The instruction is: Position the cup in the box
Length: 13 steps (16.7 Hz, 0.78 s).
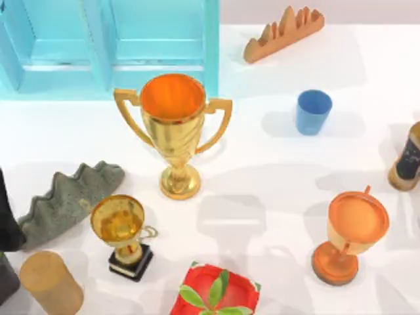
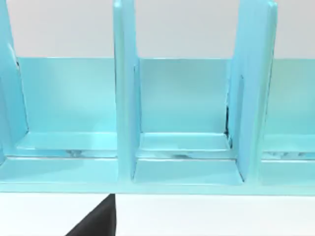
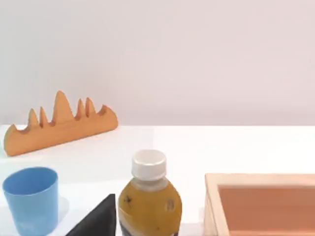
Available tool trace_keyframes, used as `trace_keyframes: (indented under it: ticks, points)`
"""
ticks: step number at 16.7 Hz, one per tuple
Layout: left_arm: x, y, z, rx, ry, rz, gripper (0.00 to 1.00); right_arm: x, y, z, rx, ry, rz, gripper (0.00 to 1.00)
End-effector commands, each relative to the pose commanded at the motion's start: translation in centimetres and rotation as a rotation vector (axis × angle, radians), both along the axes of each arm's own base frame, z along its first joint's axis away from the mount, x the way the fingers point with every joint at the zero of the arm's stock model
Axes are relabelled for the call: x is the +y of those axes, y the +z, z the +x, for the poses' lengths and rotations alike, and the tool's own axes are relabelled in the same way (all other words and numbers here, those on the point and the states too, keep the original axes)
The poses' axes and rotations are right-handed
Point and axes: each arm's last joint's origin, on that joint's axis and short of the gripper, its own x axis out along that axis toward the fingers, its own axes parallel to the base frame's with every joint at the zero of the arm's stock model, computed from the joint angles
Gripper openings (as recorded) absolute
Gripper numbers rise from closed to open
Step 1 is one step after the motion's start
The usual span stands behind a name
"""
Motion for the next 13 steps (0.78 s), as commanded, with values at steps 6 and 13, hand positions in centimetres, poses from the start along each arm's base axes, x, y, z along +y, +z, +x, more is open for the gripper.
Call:
trace_keyframes:
  ticks: [6,13]
  points:
    - [0.0,0.0,0.0,0.000,0.000,0.000,1.00,0.1,1.8,0.1,0.068,0.000,0.002,1.00]
    - [0.0,0.0,0.0,0.000,0.000,0.000,1.00,1.2,11.7,5.0,0.381,0.036,0.016,1.00]
